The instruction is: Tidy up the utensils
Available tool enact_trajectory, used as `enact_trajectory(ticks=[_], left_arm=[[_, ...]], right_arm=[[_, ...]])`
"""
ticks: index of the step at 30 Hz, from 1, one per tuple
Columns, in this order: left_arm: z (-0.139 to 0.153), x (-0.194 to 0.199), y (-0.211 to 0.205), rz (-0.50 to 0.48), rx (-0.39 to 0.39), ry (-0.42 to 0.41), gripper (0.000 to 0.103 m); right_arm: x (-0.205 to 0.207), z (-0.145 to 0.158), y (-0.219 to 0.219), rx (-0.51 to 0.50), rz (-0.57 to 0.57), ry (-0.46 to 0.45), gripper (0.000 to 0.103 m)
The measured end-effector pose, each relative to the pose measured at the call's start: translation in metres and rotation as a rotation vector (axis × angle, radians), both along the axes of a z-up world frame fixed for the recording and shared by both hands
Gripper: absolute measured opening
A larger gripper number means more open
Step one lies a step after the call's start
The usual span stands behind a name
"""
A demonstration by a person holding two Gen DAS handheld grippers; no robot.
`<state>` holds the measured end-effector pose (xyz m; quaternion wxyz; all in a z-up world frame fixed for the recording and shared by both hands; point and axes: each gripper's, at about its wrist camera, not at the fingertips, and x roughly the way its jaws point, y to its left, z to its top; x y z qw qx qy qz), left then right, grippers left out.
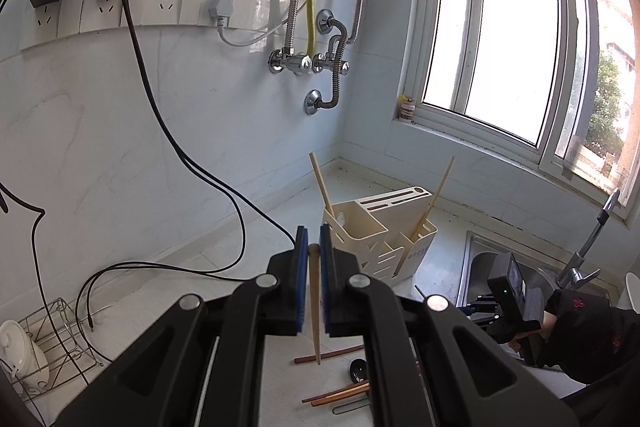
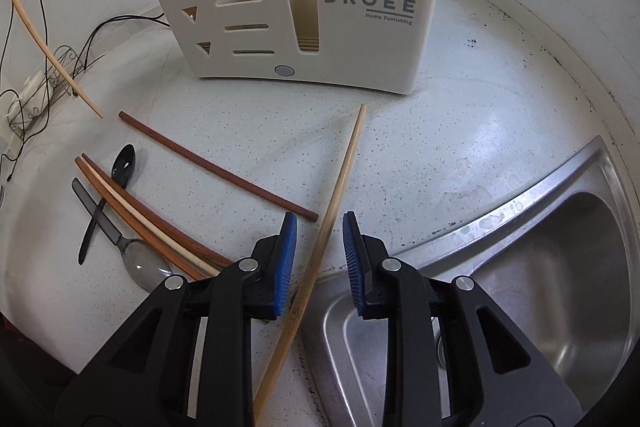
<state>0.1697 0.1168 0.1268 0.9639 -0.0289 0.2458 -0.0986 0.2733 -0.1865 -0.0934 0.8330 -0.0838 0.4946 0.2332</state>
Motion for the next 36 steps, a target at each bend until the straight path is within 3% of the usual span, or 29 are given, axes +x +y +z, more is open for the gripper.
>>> enact_trajectory(ticks=[8,18,27,31,36], left_arm=[[0.002,-0.001,0.001,0.007,0.001,-0.007,0.006],[0.007,-0.002,-0.001,0.006,-0.004,-0.018,0.006],[0.010,-0.002,-0.002,0.001,-0.005,-0.030,0.006],[0.014,-0.003,-0.003,-0.005,-0.016,-0.041,0.005],[0.021,-0.004,-0.011,-0.030,-0.018,-0.060,0.005]], right_arm=[[0.002,-0.003,0.005,-0.041,-0.010,0.002,0.011],[0.004,-0.004,0.007,-0.046,-0.021,0.008,0.007],[0.004,0.011,-0.015,0.068,-0.069,-0.003,0.006],[0.001,0.036,-0.033,0.207,-0.109,-0.036,0.006],[-0.009,0.076,-0.055,0.372,-0.133,-0.162,0.006]])
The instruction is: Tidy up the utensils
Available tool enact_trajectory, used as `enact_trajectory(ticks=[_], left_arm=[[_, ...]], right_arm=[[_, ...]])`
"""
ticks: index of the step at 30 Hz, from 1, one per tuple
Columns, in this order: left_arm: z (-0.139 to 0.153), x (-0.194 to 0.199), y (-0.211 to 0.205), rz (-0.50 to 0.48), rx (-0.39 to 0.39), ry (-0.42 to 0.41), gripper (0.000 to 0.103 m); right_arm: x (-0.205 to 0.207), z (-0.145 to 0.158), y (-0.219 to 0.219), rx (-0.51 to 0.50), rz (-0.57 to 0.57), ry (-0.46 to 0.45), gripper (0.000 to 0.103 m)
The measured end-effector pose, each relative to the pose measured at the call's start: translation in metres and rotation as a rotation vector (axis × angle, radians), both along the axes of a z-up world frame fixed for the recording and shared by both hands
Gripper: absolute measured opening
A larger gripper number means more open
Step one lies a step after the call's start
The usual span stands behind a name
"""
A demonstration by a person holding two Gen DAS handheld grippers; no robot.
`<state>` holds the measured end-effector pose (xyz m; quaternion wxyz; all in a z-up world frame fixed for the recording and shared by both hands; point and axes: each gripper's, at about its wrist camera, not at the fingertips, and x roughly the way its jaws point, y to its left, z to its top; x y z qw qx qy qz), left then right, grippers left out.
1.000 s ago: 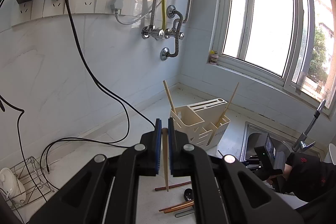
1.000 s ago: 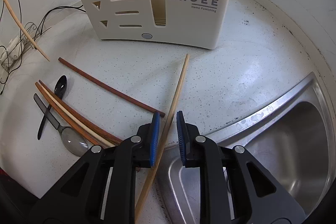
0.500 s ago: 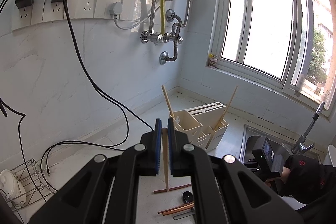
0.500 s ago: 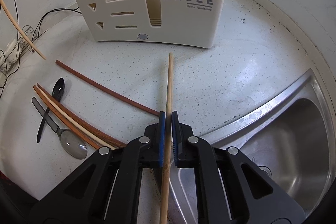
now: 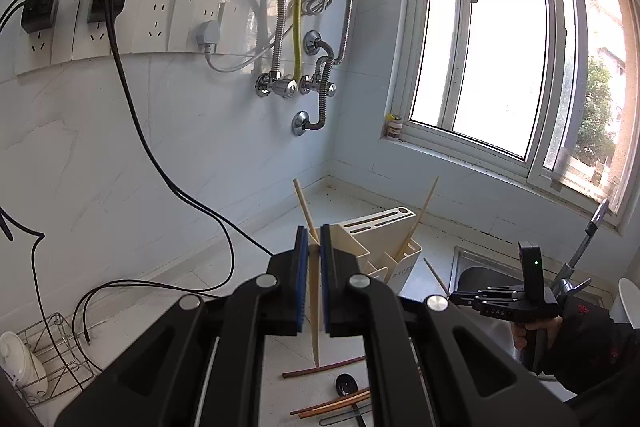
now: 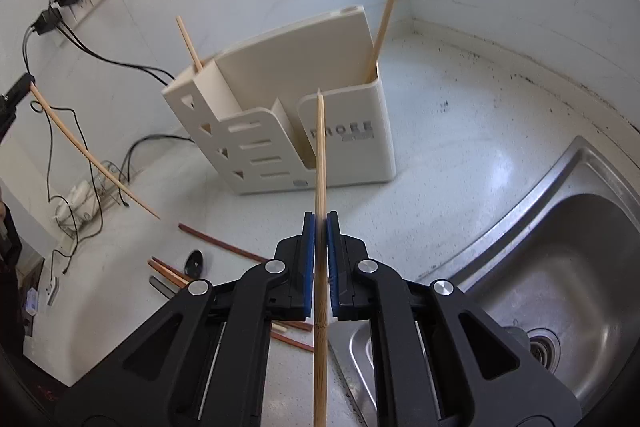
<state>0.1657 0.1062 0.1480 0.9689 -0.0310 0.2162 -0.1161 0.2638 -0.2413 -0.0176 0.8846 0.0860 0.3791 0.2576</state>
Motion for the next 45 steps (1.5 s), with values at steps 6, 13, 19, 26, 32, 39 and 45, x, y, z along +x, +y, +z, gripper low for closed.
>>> enact_trajectory(ticks=[6,13,19,26,32,39,45], left_arm=[[0.015,0.006,-0.013,-0.042,-0.023,-0.041,0.006],[0.037,0.023,-0.029,-0.076,-0.044,-0.086,0.005],[0.056,0.044,-0.034,-0.083,-0.055,-0.125,0.005],[0.088,0.065,-0.031,-0.072,-0.090,-0.203,0.005],[0.109,0.081,-0.031,-0.034,-0.089,-0.292,0.005],[0.088,0.116,-0.044,-0.032,-0.057,-0.257,0.005],[0.054,0.145,-0.056,-0.028,0.010,-0.202,0.006]], right_arm=[[-0.008,0.053,-0.009,0.115,-0.031,-0.253,0.006],[0.016,0.096,-0.007,0.206,-0.073,-0.453,0.006],[0.047,0.117,-0.004,0.225,-0.102,-0.497,0.006],[0.065,0.129,-0.007,0.255,-0.125,-0.529,0.006],[0.082,0.136,-0.007,0.270,-0.159,-0.612,0.006],[0.106,0.112,0.014,0.281,-0.167,-0.686,0.006],[0.111,0.085,0.036,0.217,-0.154,-0.729,0.006]])
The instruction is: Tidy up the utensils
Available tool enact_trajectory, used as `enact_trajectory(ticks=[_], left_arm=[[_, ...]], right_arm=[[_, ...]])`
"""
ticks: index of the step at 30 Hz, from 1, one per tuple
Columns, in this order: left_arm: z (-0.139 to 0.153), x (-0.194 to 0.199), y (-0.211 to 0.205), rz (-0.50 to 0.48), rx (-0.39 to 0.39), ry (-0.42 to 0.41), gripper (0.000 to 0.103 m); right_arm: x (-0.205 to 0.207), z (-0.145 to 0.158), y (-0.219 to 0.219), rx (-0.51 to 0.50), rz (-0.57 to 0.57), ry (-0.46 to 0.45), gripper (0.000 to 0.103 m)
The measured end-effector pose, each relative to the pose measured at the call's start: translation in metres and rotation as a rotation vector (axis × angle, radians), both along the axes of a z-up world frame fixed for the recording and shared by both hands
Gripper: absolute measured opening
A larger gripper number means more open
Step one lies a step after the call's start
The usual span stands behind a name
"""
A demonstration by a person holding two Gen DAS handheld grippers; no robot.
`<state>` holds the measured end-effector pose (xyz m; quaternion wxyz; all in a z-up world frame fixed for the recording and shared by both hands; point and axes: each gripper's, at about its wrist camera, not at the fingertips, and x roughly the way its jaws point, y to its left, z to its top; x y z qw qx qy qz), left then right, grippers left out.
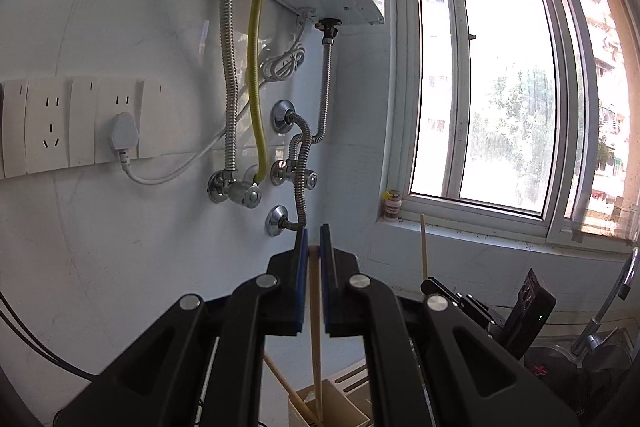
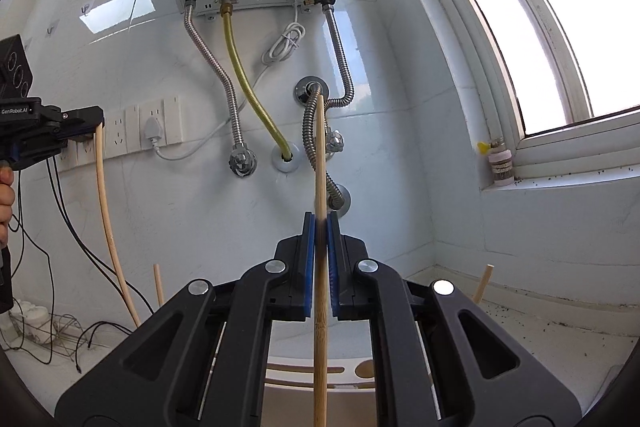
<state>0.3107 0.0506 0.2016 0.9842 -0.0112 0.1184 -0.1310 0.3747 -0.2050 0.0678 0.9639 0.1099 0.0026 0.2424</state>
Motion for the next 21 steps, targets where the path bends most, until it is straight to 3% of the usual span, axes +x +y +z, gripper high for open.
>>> enact_trajectory(ticks=[6,16,18,19,20,21], left_arm=[[-0.029,0.012,-0.005,-0.030,0.025,0.066,0.006],[-0.061,0.019,-0.008,-0.035,0.067,0.183,0.006],[-0.062,0.019,-0.009,-0.034,0.074,0.186,0.013],[-0.062,0.018,-0.009,-0.022,0.081,0.180,0.020],[-0.062,0.016,-0.009,-0.007,0.086,0.170,0.035],[-0.061,0.015,-0.008,-0.004,0.086,0.163,0.043]], right_arm=[[-0.002,-0.017,0.003,-0.039,0.024,0.002,0.006],[-0.006,-0.033,-0.002,-0.063,0.071,0.078,0.006],[-0.008,-0.033,-0.001,-0.081,0.086,0.091,0.006],[-0.010,-0.032,-0.001,-0.086,0.085,0.093,0.018],[-0.012,-0.032,-0.002,-0.085,0.081,0.093,0.041],[-0.015,-0.030,-0.003,-0.079,0.082,0.090,0.046]])
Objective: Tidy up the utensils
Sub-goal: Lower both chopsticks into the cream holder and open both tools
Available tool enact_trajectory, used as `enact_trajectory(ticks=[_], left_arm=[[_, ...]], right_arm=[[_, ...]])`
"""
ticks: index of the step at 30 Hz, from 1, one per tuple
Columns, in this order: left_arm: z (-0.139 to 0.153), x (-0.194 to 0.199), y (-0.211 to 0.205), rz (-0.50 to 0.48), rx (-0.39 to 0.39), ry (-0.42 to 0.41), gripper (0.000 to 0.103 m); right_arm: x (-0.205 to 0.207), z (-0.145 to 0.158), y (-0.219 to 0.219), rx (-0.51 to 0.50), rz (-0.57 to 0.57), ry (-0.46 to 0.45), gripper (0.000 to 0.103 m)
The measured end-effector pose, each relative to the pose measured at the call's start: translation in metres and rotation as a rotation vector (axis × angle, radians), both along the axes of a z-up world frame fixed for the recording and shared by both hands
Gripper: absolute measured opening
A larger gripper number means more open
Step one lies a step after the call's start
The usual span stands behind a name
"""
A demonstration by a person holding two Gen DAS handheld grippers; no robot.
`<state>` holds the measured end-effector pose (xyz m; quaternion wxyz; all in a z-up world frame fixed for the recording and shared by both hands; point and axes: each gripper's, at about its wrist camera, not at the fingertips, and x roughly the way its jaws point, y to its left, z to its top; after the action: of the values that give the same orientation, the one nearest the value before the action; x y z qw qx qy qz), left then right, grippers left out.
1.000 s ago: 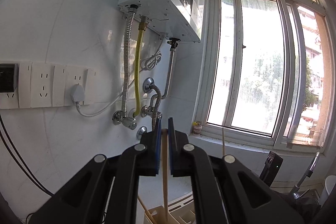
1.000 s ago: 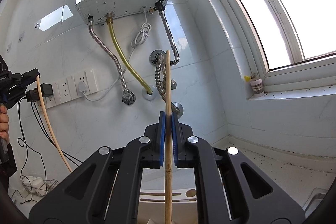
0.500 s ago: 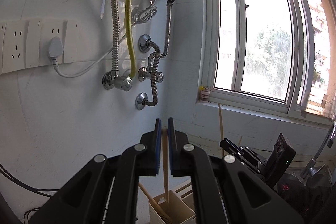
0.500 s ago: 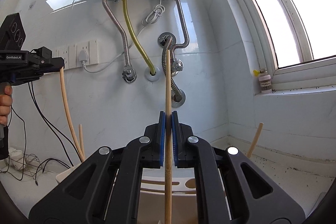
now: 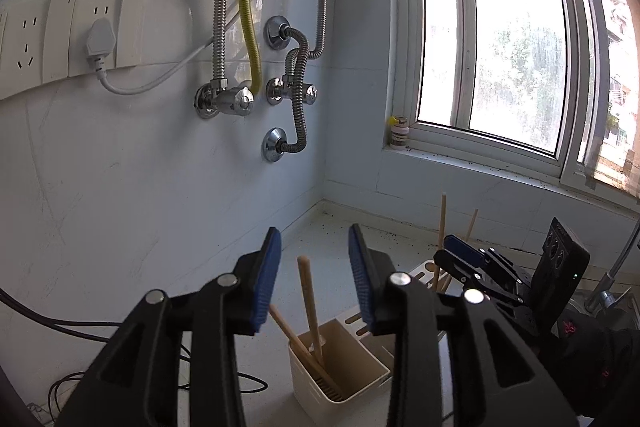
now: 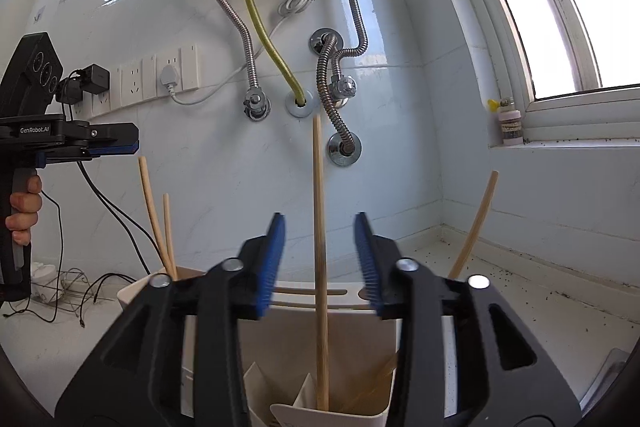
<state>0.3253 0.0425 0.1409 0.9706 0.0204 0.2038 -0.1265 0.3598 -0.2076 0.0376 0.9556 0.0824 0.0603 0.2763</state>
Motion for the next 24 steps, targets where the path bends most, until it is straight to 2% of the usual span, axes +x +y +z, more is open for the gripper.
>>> enact_trajectory(ticks=[9,14,19,24], left_arm=[[0.021,-0.025,0.018,0.006,-0.052,-0.050,0.043],[0.029,-0.063,0.022,-0.006,-0.026,-0.068,0.043],[0.009,-0.098,0.023,-0.031,0.011,0.004,0.043],[-0.037,-0.126,0.031,-0.050,0.058,0.142,0.043]], right_arm=[[-0.030,0.028,-0.011,-0.037,0.016,-0.025,0.046],[-0.055,0.045,-0.024,-0.053,0.067,0.007,0.044],[-0.071,0.040,-0.032,-0.080,0.131,0.124,0.041],[-0.095,0.016,-0.027,-0.183,0.259,0.249,0.038]])
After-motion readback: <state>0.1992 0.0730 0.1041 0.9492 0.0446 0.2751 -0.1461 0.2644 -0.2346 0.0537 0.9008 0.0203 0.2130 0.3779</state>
